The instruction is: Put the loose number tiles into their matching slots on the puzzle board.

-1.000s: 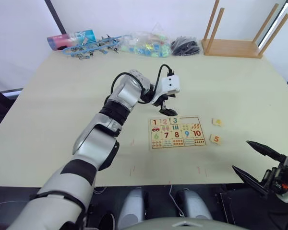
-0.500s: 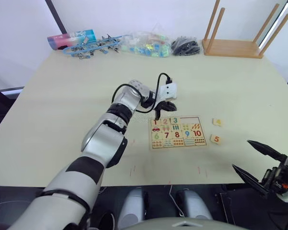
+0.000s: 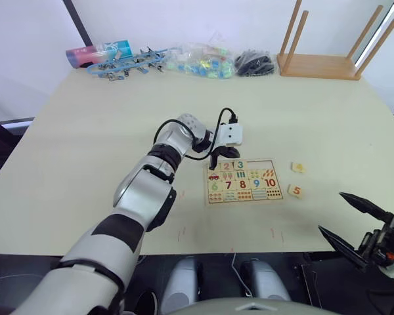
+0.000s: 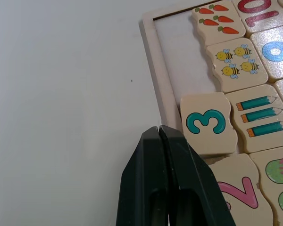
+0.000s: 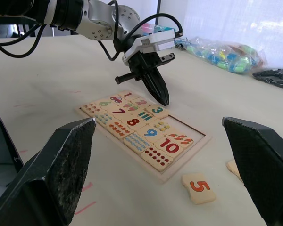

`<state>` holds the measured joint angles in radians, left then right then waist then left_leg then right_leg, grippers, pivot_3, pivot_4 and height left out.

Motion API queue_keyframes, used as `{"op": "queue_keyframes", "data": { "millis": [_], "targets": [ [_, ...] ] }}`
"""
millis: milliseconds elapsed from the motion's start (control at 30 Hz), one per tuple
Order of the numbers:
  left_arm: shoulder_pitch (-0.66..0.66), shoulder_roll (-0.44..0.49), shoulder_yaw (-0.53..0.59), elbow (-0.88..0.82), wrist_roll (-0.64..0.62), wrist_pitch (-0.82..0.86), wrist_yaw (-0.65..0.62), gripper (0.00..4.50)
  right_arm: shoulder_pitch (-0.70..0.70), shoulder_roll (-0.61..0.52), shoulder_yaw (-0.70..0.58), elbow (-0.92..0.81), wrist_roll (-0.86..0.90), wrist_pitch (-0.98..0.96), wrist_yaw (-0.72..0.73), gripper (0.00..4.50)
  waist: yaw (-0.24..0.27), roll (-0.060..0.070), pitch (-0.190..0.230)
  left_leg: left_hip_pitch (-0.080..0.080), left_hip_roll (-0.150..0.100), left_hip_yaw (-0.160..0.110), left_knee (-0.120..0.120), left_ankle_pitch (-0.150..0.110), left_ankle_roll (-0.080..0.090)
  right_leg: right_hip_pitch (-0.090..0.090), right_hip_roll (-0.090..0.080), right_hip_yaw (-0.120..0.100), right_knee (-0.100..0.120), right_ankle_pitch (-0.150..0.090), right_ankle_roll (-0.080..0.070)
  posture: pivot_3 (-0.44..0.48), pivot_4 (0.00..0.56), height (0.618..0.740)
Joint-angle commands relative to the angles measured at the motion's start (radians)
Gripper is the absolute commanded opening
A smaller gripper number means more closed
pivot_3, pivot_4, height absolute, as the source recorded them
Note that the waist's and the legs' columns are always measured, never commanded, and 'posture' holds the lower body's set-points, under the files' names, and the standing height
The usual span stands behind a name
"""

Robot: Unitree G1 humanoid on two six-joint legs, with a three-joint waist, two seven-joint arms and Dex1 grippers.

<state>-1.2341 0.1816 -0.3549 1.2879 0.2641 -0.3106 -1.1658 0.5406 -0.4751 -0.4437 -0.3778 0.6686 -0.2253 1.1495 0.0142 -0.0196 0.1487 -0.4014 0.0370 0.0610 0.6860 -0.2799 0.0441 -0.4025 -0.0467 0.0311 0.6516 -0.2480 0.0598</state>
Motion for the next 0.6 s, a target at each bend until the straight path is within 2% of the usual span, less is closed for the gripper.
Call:
{"op": "queue_keyframes", "data": {
  "millis": [33, 600],
  "targets": [
    [-0.021, -0.008, 0.009, 0.0, 0.014, -0.021, 0.016, 0.05, 0.003, -0.001, -0.012, -0.01, 0.006, -0.022, 0.0, 4.5, 0.0, 0.0, 0.0, 0.0, 0.0, 0.0, 0.0, 0.0, 0.0, 0.0, 0.0, 0.0, 0.0, 0.0, 0.0, 0.0, 0.15, 0.737],
    [0.0, -0.013, -0.003, 0.011, 0.063, -0.061, 0.004, 0.05, 0.01, -0.002, -0.012, -0.01, 0.006, -0.03, 0.004, 4.5, 0.0, 0.0, 0.0, 0.0, 0.0, 0.0, 0.0, 0.0, 0.0, 0.0, 0.0, 0.0, 0.0, 0.0, 0.0, 0.0, 0.15, 0.737]
  ]
}}
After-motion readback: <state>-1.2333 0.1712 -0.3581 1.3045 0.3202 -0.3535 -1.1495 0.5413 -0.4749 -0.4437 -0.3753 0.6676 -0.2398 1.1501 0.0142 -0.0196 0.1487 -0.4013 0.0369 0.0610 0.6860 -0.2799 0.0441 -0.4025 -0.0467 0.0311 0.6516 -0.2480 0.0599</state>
